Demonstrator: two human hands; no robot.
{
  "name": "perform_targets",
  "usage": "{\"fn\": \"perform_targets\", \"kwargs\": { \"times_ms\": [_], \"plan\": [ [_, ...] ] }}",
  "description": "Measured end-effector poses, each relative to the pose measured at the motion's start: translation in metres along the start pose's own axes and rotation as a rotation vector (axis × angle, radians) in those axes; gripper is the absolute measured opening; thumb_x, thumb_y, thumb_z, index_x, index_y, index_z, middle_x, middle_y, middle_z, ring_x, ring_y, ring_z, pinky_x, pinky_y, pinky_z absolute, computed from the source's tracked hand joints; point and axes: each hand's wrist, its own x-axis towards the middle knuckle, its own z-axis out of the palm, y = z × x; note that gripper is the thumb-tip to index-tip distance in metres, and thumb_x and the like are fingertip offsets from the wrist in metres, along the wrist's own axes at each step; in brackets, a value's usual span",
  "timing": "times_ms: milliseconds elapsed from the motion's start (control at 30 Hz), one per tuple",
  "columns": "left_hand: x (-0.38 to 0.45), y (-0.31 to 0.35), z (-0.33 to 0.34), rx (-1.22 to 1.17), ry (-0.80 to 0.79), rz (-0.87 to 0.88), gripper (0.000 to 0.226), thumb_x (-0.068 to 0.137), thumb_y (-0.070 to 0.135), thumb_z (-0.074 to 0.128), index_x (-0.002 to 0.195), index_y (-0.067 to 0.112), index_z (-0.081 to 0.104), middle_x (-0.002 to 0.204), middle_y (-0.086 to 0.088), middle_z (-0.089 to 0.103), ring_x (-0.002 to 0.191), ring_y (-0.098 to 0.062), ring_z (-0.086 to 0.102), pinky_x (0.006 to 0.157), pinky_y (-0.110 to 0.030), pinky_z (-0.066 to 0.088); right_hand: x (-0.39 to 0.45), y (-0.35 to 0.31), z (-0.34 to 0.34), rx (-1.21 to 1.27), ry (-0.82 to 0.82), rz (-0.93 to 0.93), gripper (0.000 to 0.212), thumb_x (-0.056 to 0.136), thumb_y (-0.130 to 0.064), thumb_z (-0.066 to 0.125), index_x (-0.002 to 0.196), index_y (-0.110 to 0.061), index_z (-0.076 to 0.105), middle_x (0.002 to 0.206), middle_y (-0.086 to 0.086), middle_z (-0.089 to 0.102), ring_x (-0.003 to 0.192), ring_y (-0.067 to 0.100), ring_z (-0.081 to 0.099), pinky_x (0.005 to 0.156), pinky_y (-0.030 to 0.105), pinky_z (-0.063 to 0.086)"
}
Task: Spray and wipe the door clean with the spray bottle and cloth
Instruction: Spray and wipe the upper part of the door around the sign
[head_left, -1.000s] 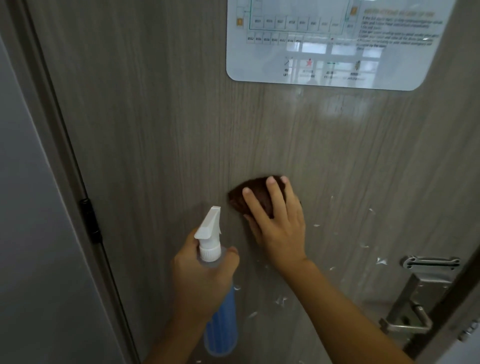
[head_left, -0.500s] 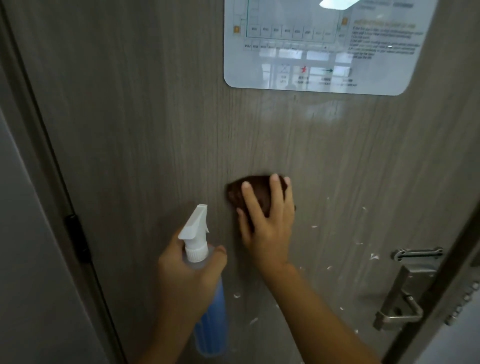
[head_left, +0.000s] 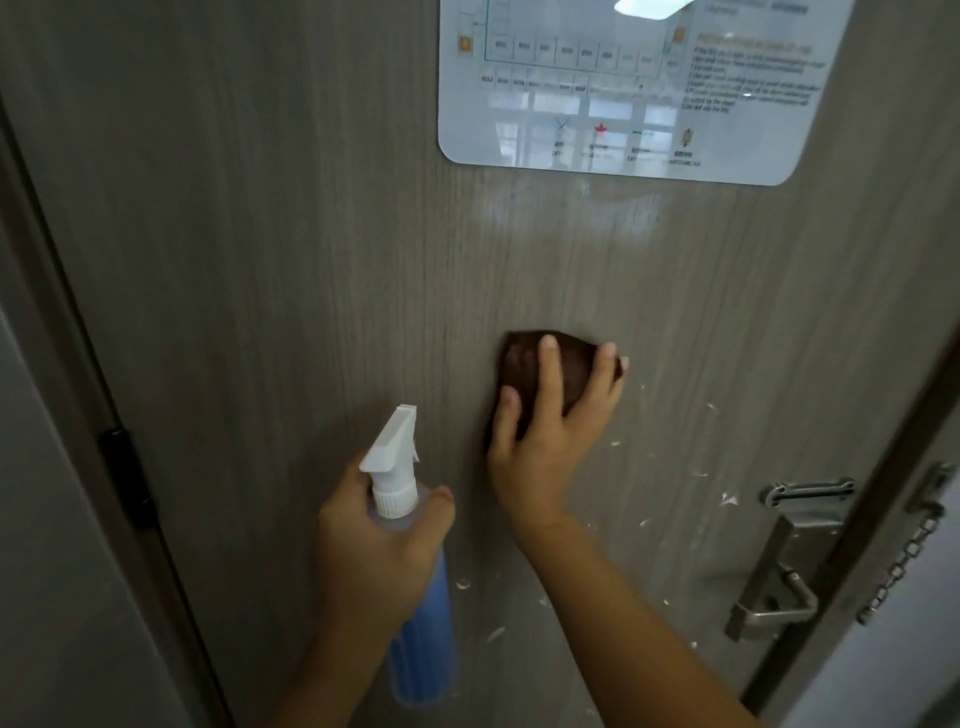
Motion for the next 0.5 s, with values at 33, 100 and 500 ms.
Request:
{"fn": "perform_targets", "kwargs": {
  "times_ms": [33, 100, 500],
  "plan": [
    [0.0, 0.001, 0.001, 0.015, -0.001, 0.001, 0.03, 0.062, 0.046, 0.074, 0.08, 0.025, 0.064, 0.075, 0.013, 0.071, 0.066, -0.006, 0.069, 0.059, -0.012, 0.052, -0.007, -0.001, 0.001, -0.012, -0.043, -0.072, 0.052, 0.103, -0.032, 0.06, 0.151, -0.018, 0.046, 0.164, 0.024, 0.018, 0.156, 0.047, 0.009, 0.126, 0.054, 0.015],
    [0.0, 0.001, 0.004, 0.03, -0.012, -0.004, 0.027, 0.064, 0.04, 0.078, 0.081, 0.025, 0.064, 0.077, 0.015, 0.071, 0.069, -0.004, 0.069, 0.06, -0.01, 0.051, -0.022, 0.006, -0.002, -0.055, -0.156, -0.297, 0.052, 0.102, -0.035, 0.063, 0.15, -0.022, 0.046, 0.162, 0.02, 0.022, 0.155, 0.046, 0.013, 0.124, 0.057, 0.023],
    [-0.009, 0.001, 0.032, 0.018, -0.055, -0.065, 0.024, 0.071, 0.02, 0.087, 0.079, 0.017, 0.065, 0.074, 0.007, 0.071, 0.065, -0.009, 0.07, 0.056, -0.015, 0.054, 0.097, 0.04, -0.041, -0.051, -0.077, -0.222, 0.045, 0.108, -0.031, 0.054, 0.15, -0.017, 0.053, 0.163, 0.029, 0.025, 0.154, 0.047, 0.018, 0.126, 0.052, 0.023]
  ]
}}
